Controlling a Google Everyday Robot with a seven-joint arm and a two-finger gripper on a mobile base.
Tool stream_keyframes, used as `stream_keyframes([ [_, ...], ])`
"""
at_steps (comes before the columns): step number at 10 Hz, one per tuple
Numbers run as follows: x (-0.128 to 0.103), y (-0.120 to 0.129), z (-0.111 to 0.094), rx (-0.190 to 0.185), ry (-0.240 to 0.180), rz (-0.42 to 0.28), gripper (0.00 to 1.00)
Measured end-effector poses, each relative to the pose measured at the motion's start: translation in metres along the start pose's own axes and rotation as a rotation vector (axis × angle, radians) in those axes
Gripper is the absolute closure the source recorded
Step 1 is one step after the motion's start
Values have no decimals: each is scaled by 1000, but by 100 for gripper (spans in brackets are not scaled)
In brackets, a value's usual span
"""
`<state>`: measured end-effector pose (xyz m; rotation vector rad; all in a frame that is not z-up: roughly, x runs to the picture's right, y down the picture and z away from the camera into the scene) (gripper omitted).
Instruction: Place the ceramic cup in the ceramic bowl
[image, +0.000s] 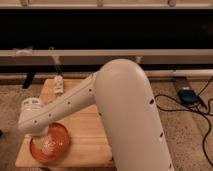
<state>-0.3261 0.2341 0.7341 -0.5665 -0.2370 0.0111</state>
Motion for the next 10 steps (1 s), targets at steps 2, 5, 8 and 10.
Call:
stream_keyframes([
  [2, 0, 0, 0, 0, 0, 0, 20],
  [5, 0, 0, 0, 0, 0, 0, 20],
  [8, 8, -6, -10, -14, 11, 6, 20],
  [10, 28, -22, -27, -25, 25, 24, 20],
])
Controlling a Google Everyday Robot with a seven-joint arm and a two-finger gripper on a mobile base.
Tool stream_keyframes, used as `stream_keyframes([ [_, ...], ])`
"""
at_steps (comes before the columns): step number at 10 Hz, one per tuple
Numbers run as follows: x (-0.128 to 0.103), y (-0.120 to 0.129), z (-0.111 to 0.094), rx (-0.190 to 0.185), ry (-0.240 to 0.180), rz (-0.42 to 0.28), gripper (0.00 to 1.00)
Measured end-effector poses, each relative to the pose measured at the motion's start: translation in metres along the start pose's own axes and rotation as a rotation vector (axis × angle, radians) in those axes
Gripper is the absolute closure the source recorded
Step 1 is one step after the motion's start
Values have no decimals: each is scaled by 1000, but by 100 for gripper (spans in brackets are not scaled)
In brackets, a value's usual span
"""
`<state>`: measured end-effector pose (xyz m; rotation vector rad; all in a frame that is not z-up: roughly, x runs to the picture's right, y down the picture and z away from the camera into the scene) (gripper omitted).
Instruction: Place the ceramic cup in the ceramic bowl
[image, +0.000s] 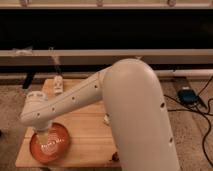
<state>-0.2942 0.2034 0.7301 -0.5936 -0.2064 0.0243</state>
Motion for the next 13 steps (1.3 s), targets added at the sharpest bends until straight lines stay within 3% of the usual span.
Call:
stream_keyframes([
  [5, 106, -37, -61, -28, 58, 117, 20],
  [7, 134, -55, -81, -25, 69, 163, 20],
  [8, 143, -59, -88, -21, 72, 177, 20],
  [13, 140, -59, -87, -22, 69, 172, 20],
])
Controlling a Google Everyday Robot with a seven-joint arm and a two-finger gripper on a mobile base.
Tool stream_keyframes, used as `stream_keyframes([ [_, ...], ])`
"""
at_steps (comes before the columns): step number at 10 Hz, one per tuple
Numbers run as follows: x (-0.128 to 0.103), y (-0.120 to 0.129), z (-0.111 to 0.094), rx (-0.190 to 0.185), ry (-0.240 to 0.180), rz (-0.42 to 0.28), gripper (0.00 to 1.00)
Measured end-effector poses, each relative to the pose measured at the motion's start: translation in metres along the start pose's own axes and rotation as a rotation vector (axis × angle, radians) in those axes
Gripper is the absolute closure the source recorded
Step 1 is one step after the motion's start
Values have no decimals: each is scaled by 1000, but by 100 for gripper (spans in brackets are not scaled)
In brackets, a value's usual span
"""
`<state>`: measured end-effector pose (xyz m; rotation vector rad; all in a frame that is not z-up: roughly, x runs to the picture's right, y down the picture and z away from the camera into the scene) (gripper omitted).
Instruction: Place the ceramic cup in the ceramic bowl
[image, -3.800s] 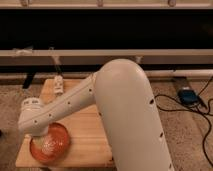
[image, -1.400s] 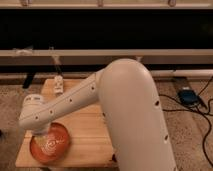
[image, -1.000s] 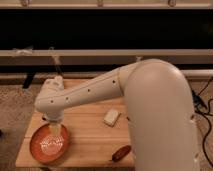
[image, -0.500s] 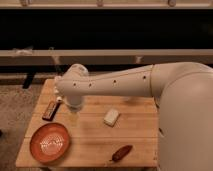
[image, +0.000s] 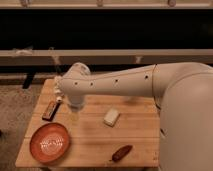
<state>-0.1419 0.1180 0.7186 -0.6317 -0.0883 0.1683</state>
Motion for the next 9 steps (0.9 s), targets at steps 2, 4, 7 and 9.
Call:
stream_keyframes([
  [2, 1, 0, 0, -1, 0, 1, 20],
  [4, 0, 0, 1, -1, 0, 0, 20],
  [7, 0, 0, 1, -1, 0, 0, 20],
  [9, 21, -25, -7, 4, -4, 26, 20],
])
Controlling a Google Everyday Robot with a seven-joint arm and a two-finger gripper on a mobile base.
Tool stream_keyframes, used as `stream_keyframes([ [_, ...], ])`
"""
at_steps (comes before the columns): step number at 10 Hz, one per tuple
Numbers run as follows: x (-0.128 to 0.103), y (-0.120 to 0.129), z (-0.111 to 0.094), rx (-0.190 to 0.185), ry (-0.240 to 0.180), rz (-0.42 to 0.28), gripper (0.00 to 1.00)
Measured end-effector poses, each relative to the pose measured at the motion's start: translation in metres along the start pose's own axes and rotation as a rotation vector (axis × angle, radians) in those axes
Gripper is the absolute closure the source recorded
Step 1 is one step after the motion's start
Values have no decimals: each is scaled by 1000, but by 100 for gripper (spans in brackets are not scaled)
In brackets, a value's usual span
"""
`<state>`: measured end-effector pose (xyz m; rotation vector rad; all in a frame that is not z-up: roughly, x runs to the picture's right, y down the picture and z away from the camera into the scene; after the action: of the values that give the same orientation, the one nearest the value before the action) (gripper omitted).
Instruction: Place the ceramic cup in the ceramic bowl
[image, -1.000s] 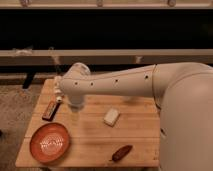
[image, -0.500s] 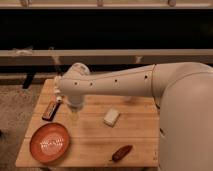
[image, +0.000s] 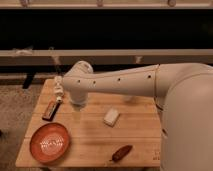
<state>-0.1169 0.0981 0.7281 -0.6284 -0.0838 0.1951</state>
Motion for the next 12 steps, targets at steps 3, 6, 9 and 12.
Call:
stream_keyframes([
  [3, 33, -49, -13, 31, 6, 38, 20],
  [6, 64, -93, -21, 47, 30, 85, 20],
  [9, 109, -130, -9, 34, 69, 178, 20],
  [12, 160, -145, 3, 28, 109, 290, 20],
])
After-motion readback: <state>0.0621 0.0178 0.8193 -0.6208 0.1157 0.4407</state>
